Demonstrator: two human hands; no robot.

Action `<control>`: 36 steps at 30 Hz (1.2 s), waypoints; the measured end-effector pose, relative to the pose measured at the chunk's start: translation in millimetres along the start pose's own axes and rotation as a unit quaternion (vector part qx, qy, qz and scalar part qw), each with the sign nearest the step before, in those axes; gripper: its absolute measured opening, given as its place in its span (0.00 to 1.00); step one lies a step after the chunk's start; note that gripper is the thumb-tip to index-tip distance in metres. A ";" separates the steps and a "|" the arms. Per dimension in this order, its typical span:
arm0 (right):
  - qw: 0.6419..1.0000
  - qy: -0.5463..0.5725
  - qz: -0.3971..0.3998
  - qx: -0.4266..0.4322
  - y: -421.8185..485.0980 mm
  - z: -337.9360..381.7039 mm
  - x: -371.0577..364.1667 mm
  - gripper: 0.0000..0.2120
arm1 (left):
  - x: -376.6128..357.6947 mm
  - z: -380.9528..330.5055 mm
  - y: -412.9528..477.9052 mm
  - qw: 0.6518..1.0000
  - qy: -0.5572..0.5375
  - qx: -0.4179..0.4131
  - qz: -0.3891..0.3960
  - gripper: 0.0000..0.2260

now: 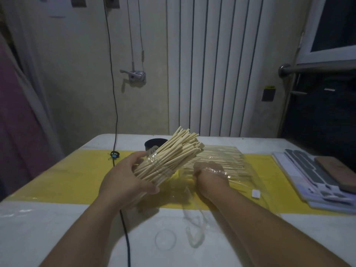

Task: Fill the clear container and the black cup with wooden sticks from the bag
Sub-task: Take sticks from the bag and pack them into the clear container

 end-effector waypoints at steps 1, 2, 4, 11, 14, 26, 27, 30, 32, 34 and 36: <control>1.000 0.003 -0.004 0.009 -6.4 -0.8 0.7 0.15 | -0.3 -0.3 -0.1 1.000 -0.002 -0.001 0.001 0.39; 1.000 0.009 -0.003 0.019 -11.3 -0.9 1.4 0.15 | -0.6 -0.6 -0.2 1.000 -0.003 -0.001 0.001 0.38; 0.999 -0.004 0.001 0.045 -19.3 0.0 2.2 0.14 | -0.8 -1.4 -0.8 1.000 -0.002 -0.003 0.002 0.36; 0.996 -0.060 0.037 0.058 -33.7 -0.4 7.4 0.15 | 0.3 -4.1 -2.2 1.000 0.004 0.004 0.005 0.36; 0.997 -0.022 0.053 0.048 -40.5 -5.2 11.9 0.13 | 0.3 -5.7 -3.7 1.000 0.004 0.006 0.004 0.36; 0.990 0.059 0.081 0.102 -65.6 -4.5 74.6 0.20 | 0.9 -1.4 -3.9 0.999 -0.020 0.027 -0.003 0.41; 0.992 0.041 0.062 0.106 -68.3 -2.0 81.0 0.21 | 0.9 -1.0 -3.6 0.999 -0.020 0.026 -0.004 0.42; 0.991 -0.005 -0.026 0.135 -73.8 3.6 96.3 0.20 | 0.3 -0.8 -3.0 1.000 -0.017 0.021 -0.004 0.45; 0.972 -0.012 -0.151 0.182 -74.3 5.9 100.3 0.18 | -0.5 -1.7 -3.0 1.000 -0.013 0.017 -0.002 0.44; 0.920 0.024 -0.319 0.229 -77.3 4.8 103.4 0.19 | -0.4 -2.5 -3.4 1.000 -0.008 0.012 0.001 0.40; 0.855 0.092 -0.433 0.269 -80.3 -0.7 107.1 0.21 | 0.2 -3.1 -3.7 1.000 -0.007 0.008 0.008 0.38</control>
Point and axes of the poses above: each hand's wrist, its own y-axis towards the middle knuckle, its own x-axis out of the back of the hand, z = x × y, the point moved 3 cm from there along y, towards the middle knuckle, and after that the axes turned 1 degree about y, right-handed, at the moved point
